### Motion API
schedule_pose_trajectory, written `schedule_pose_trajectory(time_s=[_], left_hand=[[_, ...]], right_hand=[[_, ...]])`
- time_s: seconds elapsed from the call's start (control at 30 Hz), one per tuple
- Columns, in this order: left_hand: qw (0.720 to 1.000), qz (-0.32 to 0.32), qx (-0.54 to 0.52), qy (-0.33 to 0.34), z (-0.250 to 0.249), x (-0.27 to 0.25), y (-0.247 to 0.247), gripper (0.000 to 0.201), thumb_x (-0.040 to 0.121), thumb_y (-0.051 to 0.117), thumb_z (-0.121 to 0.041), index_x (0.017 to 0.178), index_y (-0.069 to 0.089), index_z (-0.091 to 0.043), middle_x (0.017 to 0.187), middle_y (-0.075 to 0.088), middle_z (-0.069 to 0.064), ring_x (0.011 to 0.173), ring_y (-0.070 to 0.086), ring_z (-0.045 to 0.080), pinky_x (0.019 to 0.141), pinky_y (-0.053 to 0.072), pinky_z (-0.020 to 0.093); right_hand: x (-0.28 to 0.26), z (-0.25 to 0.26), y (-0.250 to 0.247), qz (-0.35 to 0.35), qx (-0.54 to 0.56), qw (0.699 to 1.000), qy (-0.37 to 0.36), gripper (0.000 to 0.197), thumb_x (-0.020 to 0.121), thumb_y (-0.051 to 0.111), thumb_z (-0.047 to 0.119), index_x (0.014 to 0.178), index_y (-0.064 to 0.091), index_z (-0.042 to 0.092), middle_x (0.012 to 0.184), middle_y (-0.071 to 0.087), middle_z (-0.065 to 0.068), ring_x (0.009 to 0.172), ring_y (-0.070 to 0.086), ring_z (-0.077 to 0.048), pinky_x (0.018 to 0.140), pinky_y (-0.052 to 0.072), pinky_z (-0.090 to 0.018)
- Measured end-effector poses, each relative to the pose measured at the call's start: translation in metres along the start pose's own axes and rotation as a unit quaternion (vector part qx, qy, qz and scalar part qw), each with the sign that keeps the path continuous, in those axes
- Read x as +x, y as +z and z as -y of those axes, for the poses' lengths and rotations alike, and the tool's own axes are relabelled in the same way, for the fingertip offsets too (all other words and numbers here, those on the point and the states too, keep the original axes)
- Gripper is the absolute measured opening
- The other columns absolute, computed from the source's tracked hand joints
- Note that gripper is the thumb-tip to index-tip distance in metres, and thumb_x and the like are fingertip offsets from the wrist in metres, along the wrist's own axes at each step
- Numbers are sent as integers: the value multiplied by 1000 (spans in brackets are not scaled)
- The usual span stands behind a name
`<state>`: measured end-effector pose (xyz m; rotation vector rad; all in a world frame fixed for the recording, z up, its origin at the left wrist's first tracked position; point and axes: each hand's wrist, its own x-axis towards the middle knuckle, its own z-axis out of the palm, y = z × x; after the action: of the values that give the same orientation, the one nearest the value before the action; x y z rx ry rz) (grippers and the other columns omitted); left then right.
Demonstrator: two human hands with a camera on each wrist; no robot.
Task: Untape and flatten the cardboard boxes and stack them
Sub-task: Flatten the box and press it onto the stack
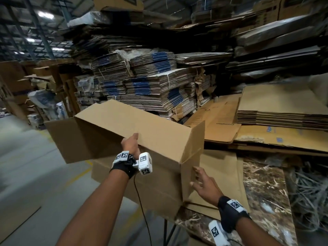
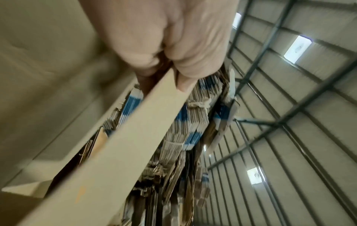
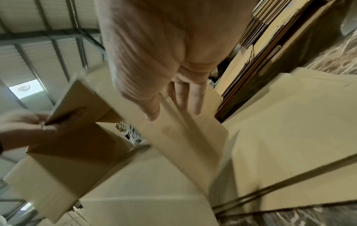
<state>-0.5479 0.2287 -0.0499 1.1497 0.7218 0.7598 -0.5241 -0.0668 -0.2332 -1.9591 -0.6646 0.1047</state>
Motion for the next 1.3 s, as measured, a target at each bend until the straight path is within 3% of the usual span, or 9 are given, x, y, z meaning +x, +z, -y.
schedule_pose_trajectory(time_s=[0.1, 0.27, 0.43, 0.63, 0.73, 1.0, 1.1, 1.23, 1.3], left_hand=[[1000, 29, 10, -6, 7, 18, -25, 49, 96, 68, -14, 137, 52, 7, 128, 65, 24, 119, 63, 36, 110, 46, 47], [997, 27, 41, 62, 9, 34, -59, 82, 88, 73, -48, 144, 45, 4, 141, 56, 25, 127, 58, 41, 109, 46, 54], [992, 36, 62, 108, 27, 45, -69, 104, 70, 82, -69, 141, 45, -3, 141, 58, 21, 129, 56, 39, 112, 42, 60], [993, 70, 50, 86, 39, 63, -76, 108, 65, 85, -71, 143, 44, -9, 143, 55, 26, 130, 54, 46, 105, 46, 66], [992, 94, 29, 73, 34, 53, -75, 116, 65, 88, -65, 150, 36, -5, 148, 49, 25, 131, 53, 42, 108, 43, 62], [987, 139, 23, 83, 7, 22, -64, 69, 75, 84, -38, 132, 57, -9, 125, 66, 27, 101, 70, 37, 90, 57, 54], [981, 80, 90, 152, 9, 10, -58, 70, 77, 84, -51, 133, 57, -19, 120, 73, 5, 109, 70, 29, 96, 57, 50], [892, 30, 420, 163, 16, 9, -60, 79, 84, 59, -73, 129, 62, -9, 128, 68, 13, 118, 62, 37, 101, 49, 44], [823, 40, 544, 157, 22, -3, -60, 79, 92, 48, -71, 126, 62, -1, 129, 65, 23, 121, 59, 42, 104, 46, 46]], right_hand=[[7, 12, -21, -158, -59, 985, -33, 7, 101, 60, 26, 101, 67, 28, 91, 73, 7, 86, 69, -16, 75, 54, -33], [21, 53, -48, -188, -19, 980, 57, 51, 92, 50, 70, 80, 68, 23, 77, 71, -4, 84, 69, -28, 73, 49, -33], [18, 93, -28, 95, 200, 943, 249, 96, 86, 37, 85, 159, 28, 24, 161, 30, -22, 142, 38, -44, 110, 39, -55], [9, 99, -4, 79, 490, 824, 273, 94, 89, 40, 77, 162, 11, 26, 168, 9, -15, 147, 25, -45, 117, 15, -65], [12, 79, 13, 71, 507, 811, 284, 136, 54, 68, 87, 162, 4, 35, 169, 1, -18, 151, 1, -50, 115, 11, -75], [7, 96, 29, -39, 576, 790, 209, 47, 80, 78, 53, 122, 64, 39, 129, 68, 2, 126, 56, -28, 112, 37, -60], [13, 95, 33, -49, 598, 774, 201, 68, 76, 83, 39, 139, 60, 26, 133, 67, 3, 128, 58, -24, 117, 34, -56], [23, 68, 40, -81, 599, 761, 236, 68, 79, 84, 45, 139, 60, 24, 128, 70, -6, 85, 72, -30, 105, 45, -63], [16, 67, 41, -74, 588, 760, 267, 71, 83, 80, 49, 144, 54, 22, 132, 65, -9, 60, 69, -27, 67, 61, -37]])
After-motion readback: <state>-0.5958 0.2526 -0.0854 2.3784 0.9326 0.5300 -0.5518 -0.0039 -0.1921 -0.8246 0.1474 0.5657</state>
